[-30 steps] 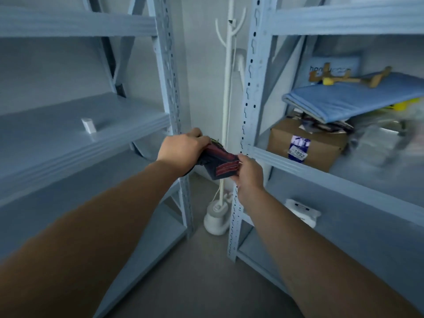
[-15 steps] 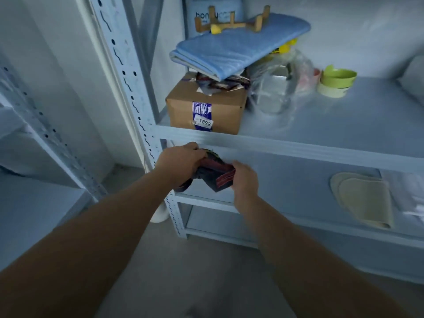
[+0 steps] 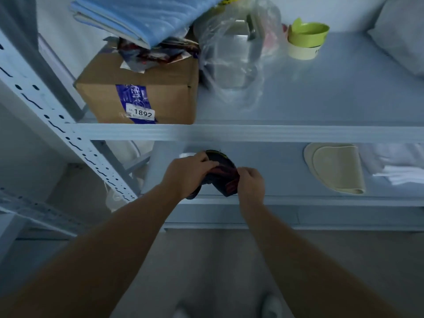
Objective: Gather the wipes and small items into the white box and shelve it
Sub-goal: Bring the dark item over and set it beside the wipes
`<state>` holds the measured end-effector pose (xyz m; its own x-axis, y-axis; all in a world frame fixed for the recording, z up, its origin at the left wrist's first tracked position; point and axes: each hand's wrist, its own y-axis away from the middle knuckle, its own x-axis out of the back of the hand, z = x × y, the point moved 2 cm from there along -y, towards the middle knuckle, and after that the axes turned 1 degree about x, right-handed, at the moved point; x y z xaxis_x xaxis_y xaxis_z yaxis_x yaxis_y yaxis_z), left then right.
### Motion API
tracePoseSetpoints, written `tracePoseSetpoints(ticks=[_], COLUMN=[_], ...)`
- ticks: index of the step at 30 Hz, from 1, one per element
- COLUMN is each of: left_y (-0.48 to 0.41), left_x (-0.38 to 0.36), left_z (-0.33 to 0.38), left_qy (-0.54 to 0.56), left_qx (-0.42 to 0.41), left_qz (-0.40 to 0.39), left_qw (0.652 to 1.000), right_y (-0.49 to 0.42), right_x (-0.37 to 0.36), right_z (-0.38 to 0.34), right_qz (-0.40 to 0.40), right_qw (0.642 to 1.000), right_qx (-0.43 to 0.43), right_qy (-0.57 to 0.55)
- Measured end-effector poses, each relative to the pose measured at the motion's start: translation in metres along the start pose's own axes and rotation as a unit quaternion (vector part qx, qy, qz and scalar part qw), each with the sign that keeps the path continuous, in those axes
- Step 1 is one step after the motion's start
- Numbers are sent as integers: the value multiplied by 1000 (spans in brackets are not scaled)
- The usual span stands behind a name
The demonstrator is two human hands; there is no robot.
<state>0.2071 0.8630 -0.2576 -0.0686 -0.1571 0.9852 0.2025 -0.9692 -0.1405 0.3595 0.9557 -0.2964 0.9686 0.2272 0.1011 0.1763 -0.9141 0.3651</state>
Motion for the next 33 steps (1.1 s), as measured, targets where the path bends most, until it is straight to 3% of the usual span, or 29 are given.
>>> tracePoseSetpoints(ticks=[10,19,25,33], left_y=[-100,-174,-204,-202], left_x=[-132,-254,-291,-316], left_z=[35,4,-28,-36], left_qy=[48,-93,-128,-138], left_qx=[42,-23,17,13], left_qz=[-6,11,34,-16], left_qw=[998,995,991,990], right_y=[-136,-255,-303,-311], right_x=[34,7,-29,-48], right_z=[82,156,168,182], right_qz=[22,-22,-47,-82], right_qw=[992,970,944,912], right_qx=[99,195,250,231], right_qy=[81,143,212,329])
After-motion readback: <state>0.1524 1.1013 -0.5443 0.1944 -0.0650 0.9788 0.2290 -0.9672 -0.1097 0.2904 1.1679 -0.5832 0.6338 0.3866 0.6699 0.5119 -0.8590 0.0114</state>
